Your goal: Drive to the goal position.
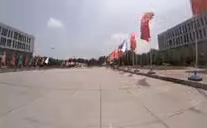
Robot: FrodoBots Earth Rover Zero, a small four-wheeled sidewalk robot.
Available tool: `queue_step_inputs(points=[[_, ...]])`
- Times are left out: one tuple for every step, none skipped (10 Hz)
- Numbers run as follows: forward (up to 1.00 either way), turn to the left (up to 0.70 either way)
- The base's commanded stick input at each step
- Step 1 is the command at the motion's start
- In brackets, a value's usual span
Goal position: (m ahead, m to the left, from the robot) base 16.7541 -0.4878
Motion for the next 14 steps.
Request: queue_step_inputs(points=[[1.0, 0.0], [1.0, 0.0], [1.0, 0.0], [1.0, 0.0], [1.0, 0.0], [1.0, 0.0], [1.0, 0.0], [1.0, 0.0], [1.0, 0.0], [1.0, 0.0], [1.0, 0.0], [1.0, 0.0], [1.0, 0.0], [1.0, 0.0]])
